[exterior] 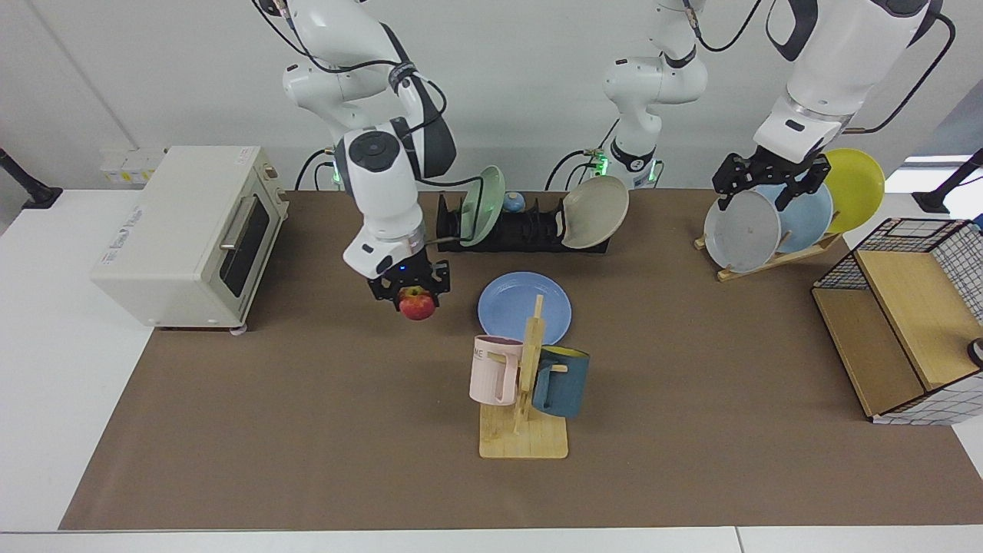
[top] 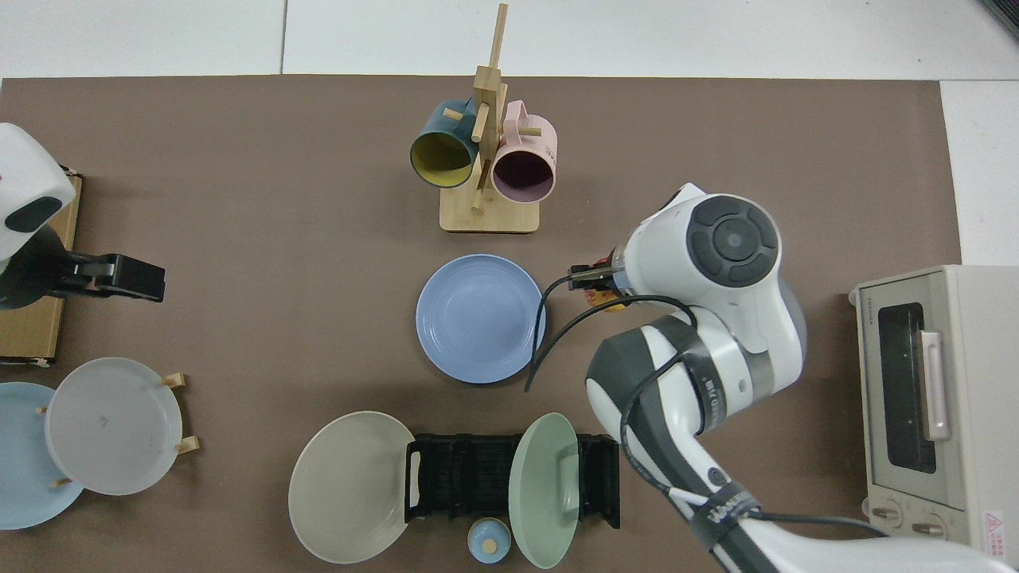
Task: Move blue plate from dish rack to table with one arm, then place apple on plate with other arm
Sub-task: 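Carry the apple with the right gripper over the blue plate, then lower the apple onto the blue plate and open the right gripper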
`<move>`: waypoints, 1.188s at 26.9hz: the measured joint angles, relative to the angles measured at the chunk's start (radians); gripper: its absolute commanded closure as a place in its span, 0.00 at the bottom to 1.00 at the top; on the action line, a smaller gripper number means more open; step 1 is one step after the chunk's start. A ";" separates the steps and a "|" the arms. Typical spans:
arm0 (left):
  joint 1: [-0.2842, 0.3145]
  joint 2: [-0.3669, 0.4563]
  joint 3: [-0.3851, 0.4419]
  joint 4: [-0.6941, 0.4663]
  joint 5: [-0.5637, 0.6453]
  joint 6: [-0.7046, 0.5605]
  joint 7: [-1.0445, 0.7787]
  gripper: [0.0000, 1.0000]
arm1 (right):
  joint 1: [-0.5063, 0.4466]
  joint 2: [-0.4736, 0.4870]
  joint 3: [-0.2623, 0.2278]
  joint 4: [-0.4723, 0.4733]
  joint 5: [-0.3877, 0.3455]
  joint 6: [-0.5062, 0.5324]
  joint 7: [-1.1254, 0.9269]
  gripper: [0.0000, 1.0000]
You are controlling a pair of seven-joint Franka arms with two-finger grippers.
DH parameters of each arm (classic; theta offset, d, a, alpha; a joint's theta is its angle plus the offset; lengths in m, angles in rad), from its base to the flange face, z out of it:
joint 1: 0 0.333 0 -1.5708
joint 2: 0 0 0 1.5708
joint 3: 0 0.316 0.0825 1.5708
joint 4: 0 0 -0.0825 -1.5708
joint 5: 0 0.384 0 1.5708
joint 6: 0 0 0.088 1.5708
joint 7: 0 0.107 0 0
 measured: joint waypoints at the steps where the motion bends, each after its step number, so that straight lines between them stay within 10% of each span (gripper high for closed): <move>1: 0.000 0.001 0.000 -0.003 -0.001 0.009 0.000 0.00 | 0.022 -0.002 0.001 0.000 0.000 0.000 0.033 1.00; 9: 0.000 0.014 0.002 -0.014 -0.010 0.035 0.000 0.00 | 0.148 -0.006 0.002 -0.001 0.110 0.000 0.167 1.00; 32: 0.012 0.020 0.010 -0.016 -0.063 0.055 0.074 0.00 | 0.257 0.132 -0.006 0.008 0.108 0.178 0.282 1.00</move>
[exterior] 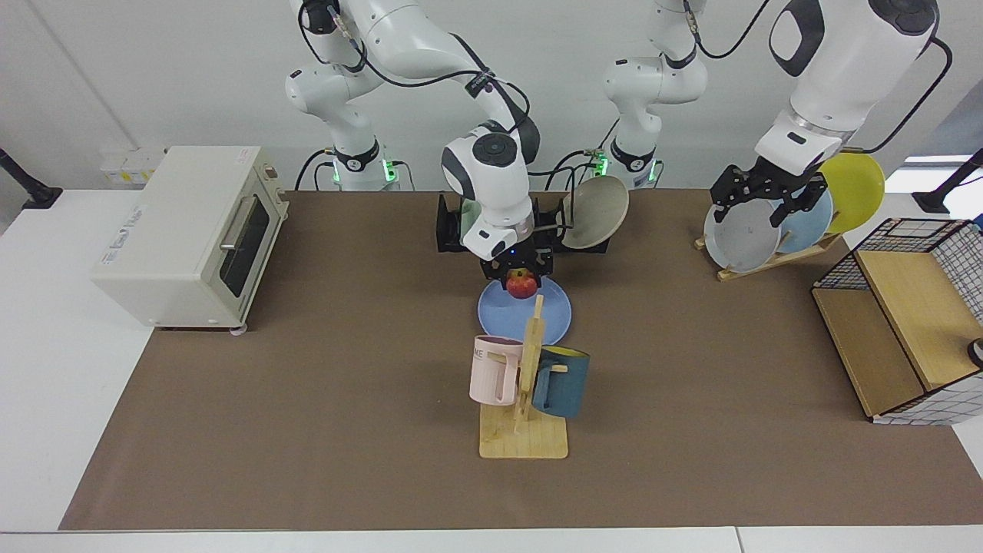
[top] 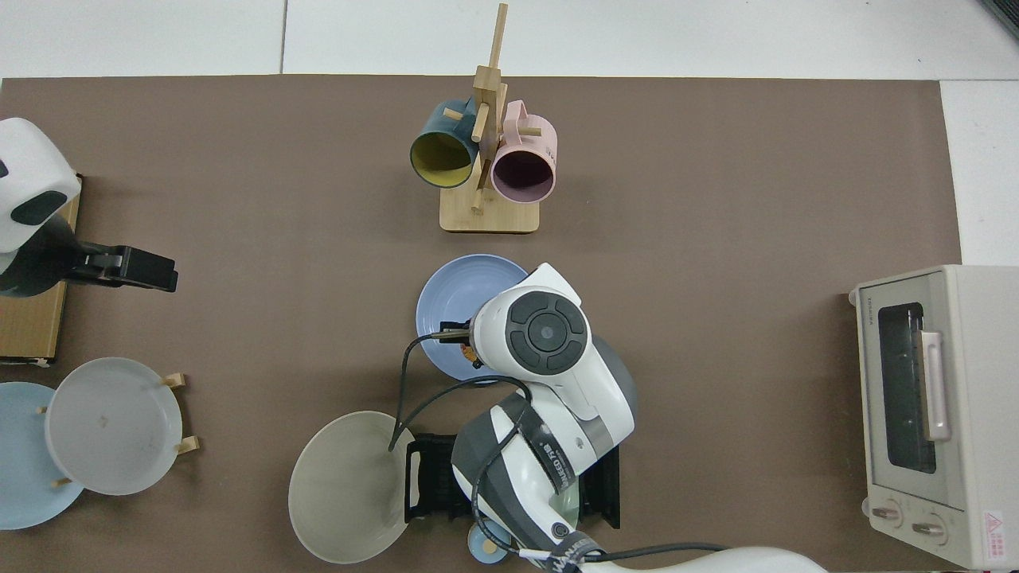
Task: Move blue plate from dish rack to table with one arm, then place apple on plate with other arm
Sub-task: 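Lower the apple onto the blue plate and open the right gripper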
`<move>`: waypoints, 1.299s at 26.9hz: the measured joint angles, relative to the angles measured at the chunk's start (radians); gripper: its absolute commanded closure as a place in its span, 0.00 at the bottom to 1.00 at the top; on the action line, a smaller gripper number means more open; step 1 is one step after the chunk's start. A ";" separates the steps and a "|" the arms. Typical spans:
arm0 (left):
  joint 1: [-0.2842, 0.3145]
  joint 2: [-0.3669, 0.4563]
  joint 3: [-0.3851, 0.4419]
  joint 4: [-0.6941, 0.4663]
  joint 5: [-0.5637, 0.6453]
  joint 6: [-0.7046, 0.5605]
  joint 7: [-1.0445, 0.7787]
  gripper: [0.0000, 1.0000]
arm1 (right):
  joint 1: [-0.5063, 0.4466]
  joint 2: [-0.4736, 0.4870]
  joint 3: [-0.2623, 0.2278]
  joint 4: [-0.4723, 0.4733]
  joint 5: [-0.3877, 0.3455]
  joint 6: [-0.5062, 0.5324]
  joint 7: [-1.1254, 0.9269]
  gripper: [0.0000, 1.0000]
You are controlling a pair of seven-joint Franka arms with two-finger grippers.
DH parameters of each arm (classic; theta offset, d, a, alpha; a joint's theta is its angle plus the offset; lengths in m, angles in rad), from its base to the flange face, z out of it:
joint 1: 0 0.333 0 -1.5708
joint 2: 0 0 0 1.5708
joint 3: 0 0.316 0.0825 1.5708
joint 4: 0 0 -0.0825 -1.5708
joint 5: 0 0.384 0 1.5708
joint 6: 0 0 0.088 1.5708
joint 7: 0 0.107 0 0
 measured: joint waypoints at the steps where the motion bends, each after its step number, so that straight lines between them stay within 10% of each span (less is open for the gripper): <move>1: 0.003 0.000 0.001 0.000 -0.001 0.001 0.009 0.00 | 0.000 0.002 0.000 0.000 0.000 0.004 0.000 1.00; 13: 0.011 0.002 0.003 -0.003 -0.008 0.006 0.031 0.00 | 0.000 0.044 -0.003 0.001 0.000 0.060 0.000 0.87; 21: 0.011 0.003 0.002 -0.006 -0.009 0.006 0.031 0.00 | 0.001 0.061 -0.003 0.001 0.000 0.078 0.000 0.37; 24: 0.011 0.003 0.002 -0.008 -0.009 0.006 0.031 0.00 | 0.001 0.061 -0.004 0.002 0.000 0.078 0.000 0.00; 35: 0.012 0.003 0.003 -0.012 -0.009 0.004 0.025 0.00 | 0.000 0.060 -0.011 0.009 0.000 0.078 0.000 0.00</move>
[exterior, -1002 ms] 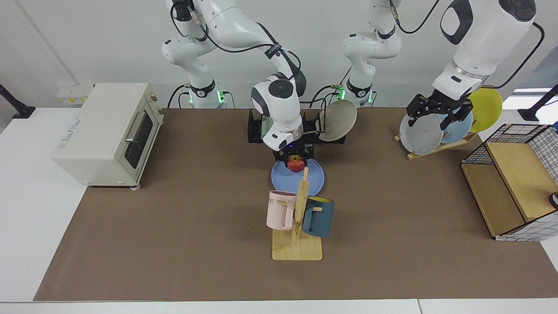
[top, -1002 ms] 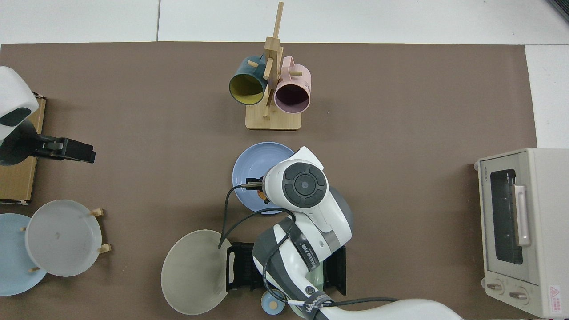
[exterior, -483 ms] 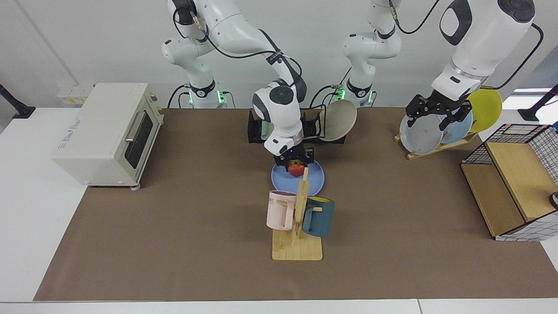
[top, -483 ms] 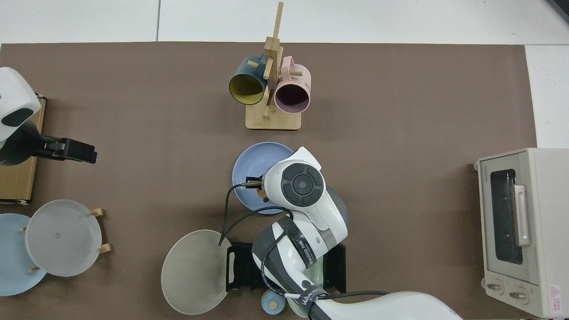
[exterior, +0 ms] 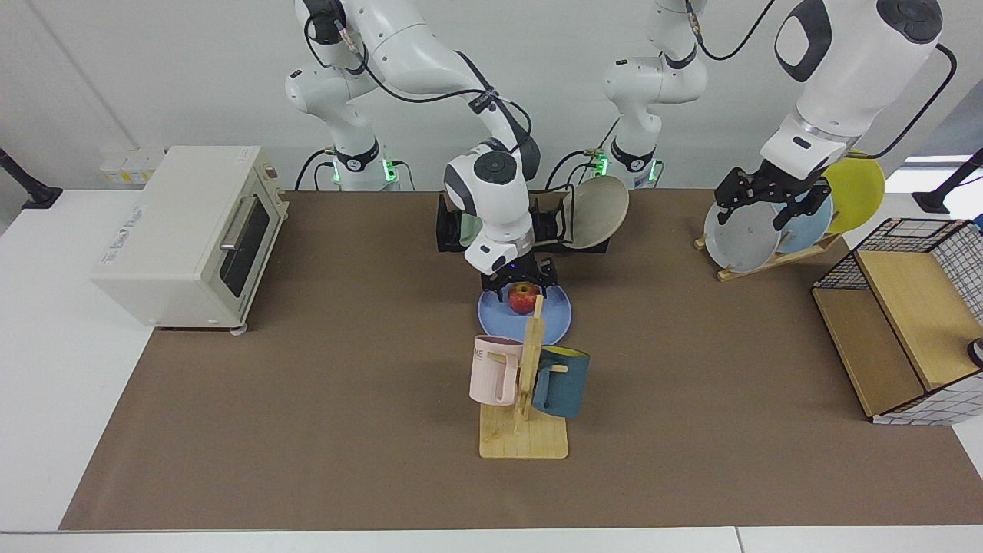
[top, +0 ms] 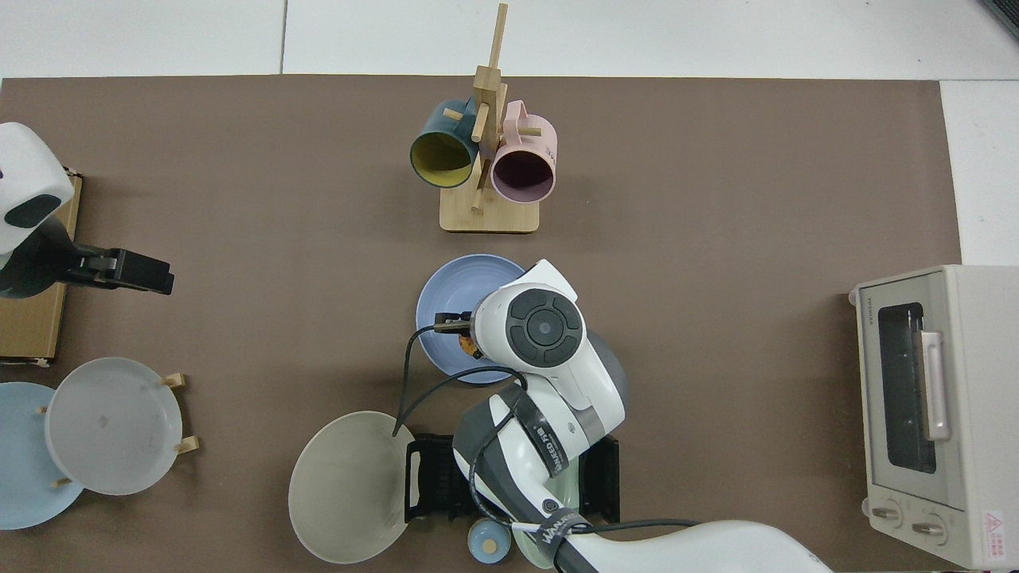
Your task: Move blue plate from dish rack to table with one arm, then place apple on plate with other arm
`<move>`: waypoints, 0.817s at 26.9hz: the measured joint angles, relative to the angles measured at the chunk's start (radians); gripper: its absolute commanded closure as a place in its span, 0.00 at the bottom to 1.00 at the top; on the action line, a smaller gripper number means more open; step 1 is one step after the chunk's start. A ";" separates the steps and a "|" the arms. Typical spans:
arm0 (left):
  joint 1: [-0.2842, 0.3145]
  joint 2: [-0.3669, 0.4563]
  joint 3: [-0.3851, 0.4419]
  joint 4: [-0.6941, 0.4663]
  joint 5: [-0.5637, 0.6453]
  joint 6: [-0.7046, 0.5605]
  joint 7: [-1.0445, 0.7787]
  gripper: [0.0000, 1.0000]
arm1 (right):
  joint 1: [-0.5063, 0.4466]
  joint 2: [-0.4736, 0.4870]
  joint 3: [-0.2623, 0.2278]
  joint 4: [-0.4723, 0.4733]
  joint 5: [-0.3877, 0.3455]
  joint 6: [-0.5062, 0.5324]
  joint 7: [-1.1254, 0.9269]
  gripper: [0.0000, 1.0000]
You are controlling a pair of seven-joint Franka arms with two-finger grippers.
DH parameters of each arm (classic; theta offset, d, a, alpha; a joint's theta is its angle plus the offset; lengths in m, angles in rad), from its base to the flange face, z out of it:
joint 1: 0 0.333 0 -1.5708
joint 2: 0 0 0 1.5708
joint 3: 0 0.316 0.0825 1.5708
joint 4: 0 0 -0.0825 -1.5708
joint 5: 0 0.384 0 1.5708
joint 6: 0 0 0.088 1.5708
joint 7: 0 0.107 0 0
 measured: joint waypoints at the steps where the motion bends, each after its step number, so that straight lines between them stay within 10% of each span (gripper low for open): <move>1: 0.000 0.000 0.000 0.000 0.000 0.000 -0.001 0.00 | -0.001 -0.001 -0.005 0.003 0.000 0.000 0.000 0.00; 22: 0.000 0.000 -0.002 -0.012 0.000 -0.001 -0.005 0.00 | -0.330 -0.305 -0.038 0.080 -0.032 -0.458 -0.383 0.00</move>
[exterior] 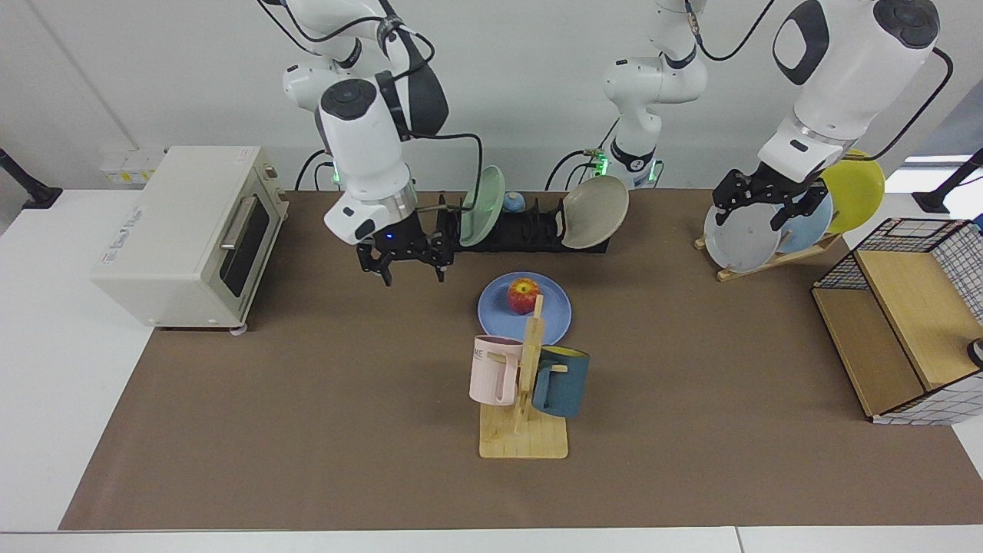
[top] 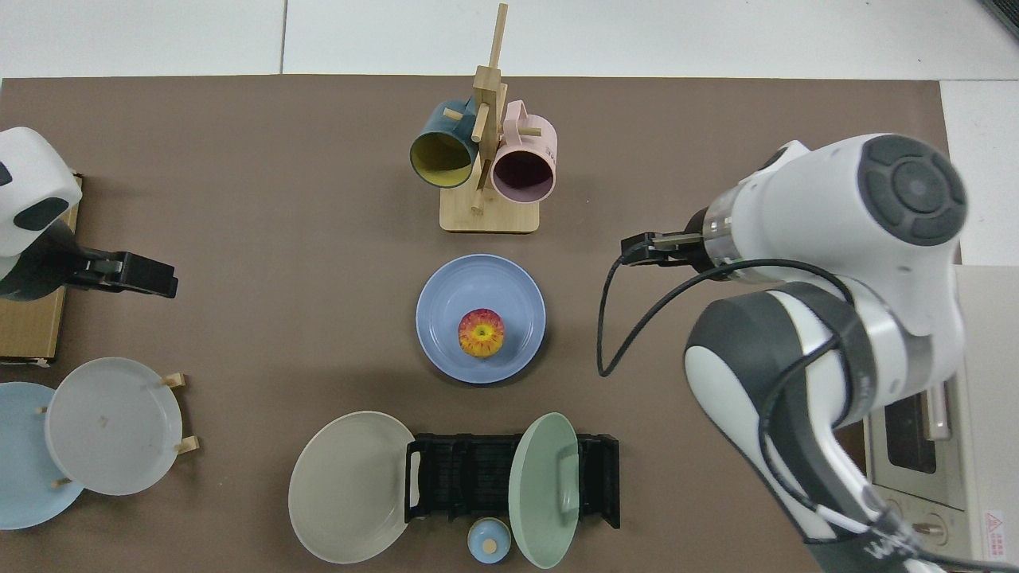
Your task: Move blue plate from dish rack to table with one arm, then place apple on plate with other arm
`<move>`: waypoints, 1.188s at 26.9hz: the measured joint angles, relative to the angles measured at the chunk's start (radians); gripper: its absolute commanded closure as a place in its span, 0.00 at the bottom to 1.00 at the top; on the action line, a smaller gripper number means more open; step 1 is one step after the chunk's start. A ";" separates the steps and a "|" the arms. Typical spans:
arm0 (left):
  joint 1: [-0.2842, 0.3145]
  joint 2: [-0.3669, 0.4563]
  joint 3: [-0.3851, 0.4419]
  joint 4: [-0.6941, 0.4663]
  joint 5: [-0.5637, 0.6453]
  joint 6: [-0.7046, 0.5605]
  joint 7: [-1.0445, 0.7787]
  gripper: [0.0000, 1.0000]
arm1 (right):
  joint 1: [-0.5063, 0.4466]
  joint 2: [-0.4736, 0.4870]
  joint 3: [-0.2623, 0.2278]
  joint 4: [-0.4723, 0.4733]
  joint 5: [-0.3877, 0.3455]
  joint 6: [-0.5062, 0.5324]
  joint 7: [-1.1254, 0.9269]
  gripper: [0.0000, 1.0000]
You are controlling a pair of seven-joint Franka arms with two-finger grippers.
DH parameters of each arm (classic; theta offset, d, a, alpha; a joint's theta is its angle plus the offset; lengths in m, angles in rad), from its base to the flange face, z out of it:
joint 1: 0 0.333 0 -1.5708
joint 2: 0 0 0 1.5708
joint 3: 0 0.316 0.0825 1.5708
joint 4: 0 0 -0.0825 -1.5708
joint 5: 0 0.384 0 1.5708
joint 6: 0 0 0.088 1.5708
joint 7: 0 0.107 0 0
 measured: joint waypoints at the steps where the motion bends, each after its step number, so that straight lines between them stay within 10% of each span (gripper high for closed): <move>1: 0.000 0.000 0.000 -0.001 0.000 0.000 0.000 0.00 | -0.021 -0.016 0.000 0.000 0.000 -0.026 -0.029 0.00; 12: 0.000 0.000 -0.001 -0.003 0.000 0.000 0.000 0.00 | -0.195 -0.144 -0.005 0.000 -0.033 -0.218 -0.209 0.00; 32: -0.001 0.000 -0.003 -0.006 0.000 0.000 0.000 0.00 | -0.217 -0.159 0.009 -0.006 -0.096 -0.224 -0.211 0.00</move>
